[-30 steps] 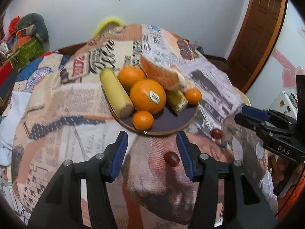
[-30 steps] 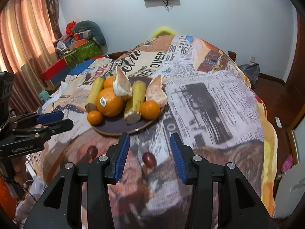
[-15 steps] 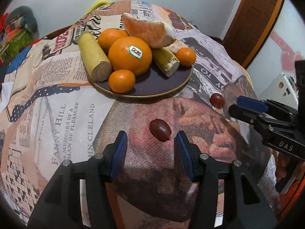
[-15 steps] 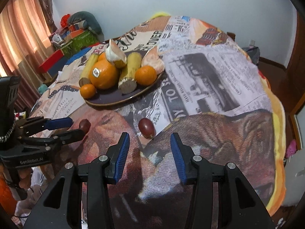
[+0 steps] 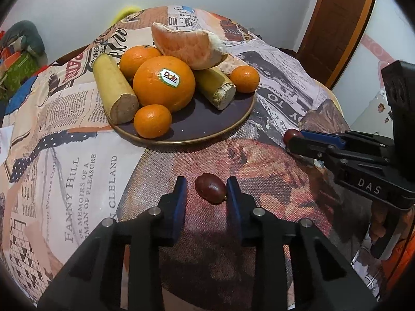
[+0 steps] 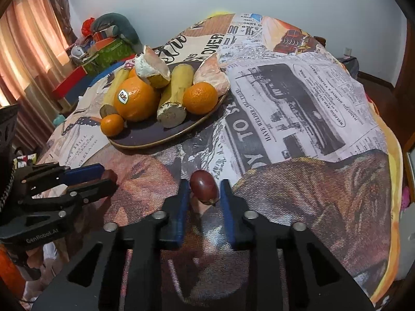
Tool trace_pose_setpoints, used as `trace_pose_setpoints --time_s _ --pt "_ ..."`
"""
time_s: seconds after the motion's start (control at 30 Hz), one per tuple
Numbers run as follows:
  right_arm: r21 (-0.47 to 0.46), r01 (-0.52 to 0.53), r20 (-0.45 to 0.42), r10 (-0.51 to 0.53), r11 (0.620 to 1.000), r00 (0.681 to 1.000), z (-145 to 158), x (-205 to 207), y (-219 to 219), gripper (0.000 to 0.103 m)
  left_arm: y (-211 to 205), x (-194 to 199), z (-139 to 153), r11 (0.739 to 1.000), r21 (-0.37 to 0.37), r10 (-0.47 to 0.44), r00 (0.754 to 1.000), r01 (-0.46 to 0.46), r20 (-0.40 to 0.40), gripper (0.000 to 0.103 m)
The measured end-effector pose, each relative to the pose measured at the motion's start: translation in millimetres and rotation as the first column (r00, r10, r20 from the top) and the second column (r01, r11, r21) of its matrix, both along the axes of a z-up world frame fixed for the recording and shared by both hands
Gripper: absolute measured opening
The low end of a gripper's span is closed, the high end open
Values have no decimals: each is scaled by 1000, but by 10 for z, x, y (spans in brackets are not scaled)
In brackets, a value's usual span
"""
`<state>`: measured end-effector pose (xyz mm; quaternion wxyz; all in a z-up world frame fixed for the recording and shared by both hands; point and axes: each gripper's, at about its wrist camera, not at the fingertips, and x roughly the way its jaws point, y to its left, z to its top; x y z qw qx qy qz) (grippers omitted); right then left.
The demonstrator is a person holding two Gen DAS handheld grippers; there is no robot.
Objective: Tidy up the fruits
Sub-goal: 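Carry the grape to the plate with the left tool while the right tool drops its grape there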
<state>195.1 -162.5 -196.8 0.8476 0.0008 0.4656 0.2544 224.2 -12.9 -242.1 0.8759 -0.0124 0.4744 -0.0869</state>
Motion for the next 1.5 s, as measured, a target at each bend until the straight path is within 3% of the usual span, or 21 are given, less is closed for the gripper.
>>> trace_pose_setpoints --time_s 0.07,0.13,0.33,0.73,1.5 --pt "-1 1 6 -1 1000 1000 7 -15 2 18 -18 -1 1 1000 2 -3 1000 3 -4 21" --pt "8 0 2 0 1000 1000 14 -19 -7 18 -35 -11 19 1000 9 -5 1000 5 1 19" --pt "20 -3 21 2 1000 1000 113 -39 -2 18 40 -8 100 999 -28 16 1000 -16 2 19" --pt "61 -20 82 15 998 997 342 60 128 18 59 101 470 998 -52 28 995 -23 94 19" --pt "43 -82 76 78 996 994 164 411 429 19 96 521 365 999 -45 19 995 -14 101 19"
